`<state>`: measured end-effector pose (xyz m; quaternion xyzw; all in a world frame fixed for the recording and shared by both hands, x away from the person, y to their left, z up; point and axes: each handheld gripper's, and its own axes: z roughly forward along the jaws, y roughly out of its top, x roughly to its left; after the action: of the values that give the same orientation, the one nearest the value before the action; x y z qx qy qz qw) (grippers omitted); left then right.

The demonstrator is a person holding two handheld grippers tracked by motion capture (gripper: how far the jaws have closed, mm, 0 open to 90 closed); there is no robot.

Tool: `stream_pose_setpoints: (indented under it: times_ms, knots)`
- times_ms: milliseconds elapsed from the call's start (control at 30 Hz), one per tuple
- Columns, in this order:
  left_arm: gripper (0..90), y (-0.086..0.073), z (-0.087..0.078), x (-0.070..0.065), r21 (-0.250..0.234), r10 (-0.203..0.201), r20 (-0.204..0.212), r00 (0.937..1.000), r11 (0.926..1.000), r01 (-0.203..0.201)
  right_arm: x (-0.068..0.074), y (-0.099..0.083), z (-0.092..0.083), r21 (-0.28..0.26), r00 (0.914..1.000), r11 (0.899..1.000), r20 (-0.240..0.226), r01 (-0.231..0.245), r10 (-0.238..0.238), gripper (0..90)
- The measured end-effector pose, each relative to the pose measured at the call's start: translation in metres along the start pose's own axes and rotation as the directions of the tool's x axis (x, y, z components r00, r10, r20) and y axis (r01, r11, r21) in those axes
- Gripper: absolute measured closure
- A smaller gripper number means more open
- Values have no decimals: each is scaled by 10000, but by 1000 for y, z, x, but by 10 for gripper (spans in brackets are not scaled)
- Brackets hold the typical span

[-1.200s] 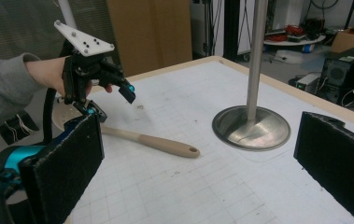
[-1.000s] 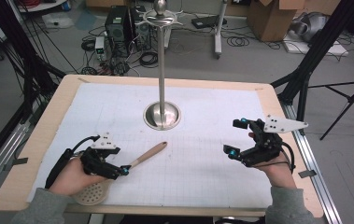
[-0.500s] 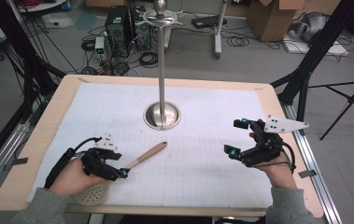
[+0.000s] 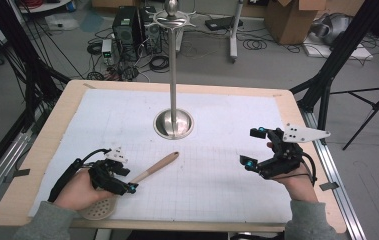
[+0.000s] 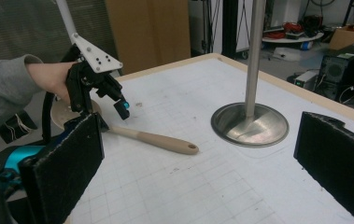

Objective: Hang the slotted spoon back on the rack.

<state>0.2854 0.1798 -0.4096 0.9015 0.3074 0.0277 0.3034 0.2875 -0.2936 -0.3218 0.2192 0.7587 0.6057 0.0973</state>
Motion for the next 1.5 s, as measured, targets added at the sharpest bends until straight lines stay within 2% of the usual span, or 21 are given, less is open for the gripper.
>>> stream_pose_setpoints:
  times_ms: [100, 133, 167, 233, 400, 500, 567, 633, 667, 800, 967, 1067, 1233, 1333, 1500]
  knots:
    - [416, -1, 2, 0, 322, 35, -85, 10000, 9995, -32, 0, 0, 0, -3, 10000, 10000, -1, 59, -59, 2]
    - [459, -2, 4, -1, 406, 17, -117, 9999, 9992, -12, 0, 0, 1, 3, 10000, 10000, 9, 72, -72, 2]
    - [459, -2, 4, -1, 551, 140, -147, 9998, 9984, -132, 0, 0, 1, 3, 10000, 10000, 9, 72, -72, 2]
    - [488, -3, 5, -1, 655, 122, -149, 9998, 9978, -112, 0, 0, 1, 11, 10000, 10000, 27, 44, -44, 2]
    - [544, -3, 5, 0, 749, 131, -157, 9998, 9971, -119, -2, -1, -1, -89, 9996, 9999, 256, -125, 127, 2]
    - [574, -4, 6, 0, 800, 154, -132, 9998, 9967, -143, -2, -1, -2, -109, 9997, 9998, 224, -135, 138, 2]
    - [593, -5, 6, -1, 815, 295, -213, 9993, 9963, -276, -2, -1, -2, -129, 9997, 9998, 220, -138, 141, 2]
    - [652, -4, 6, -3, 851, 414, -203, 9989, 9956, -395, -2, -1, -2, -113, 9998, 9999, 197, -94, 96, 2]
    - [660, -4, 6, -3, 900, 541, -248, 9982, 9946, -517, -2, -1, -2, -108, 9998, 9999, 191, -72, 74, 2]
    - [679, -5, 6, -3, 894, 518, -297, 9982, 9948, -490, -2, -1, -1, -77, 9998, 10000, 178, -63, 64, 2]
    - [699, -5, 8, -7, 913, 703, -577, 9959, 9937, -649, -2, -1, -1, -57, 9998, 10000, 186, -70, 71, 2]
    - [740, -5, 8, -7, 911, 721, -592, 9956, 9936, -665, -1, -1, -1, -24, 9998, 10000, 184, -67, 68, 2]
    - [769, -5, 8, -7, 797, 414, -598, 9974, 9961, -366, -1, -1, 0, 25, 9999, 10000, 144, -49, 49, 2]
    - [779, -7, 7, -6, 722, 614, -545, 9966, 9957, -574, -1, -1, 0, 16, 9999, 10000, 149, -47, 47, 2]
    - [779, -6, 7, -5, 769, 434, -477, 9979, 9962, -397, -1, -1, -1, -28, 9998, 10000, 172, -55, 56, 2]
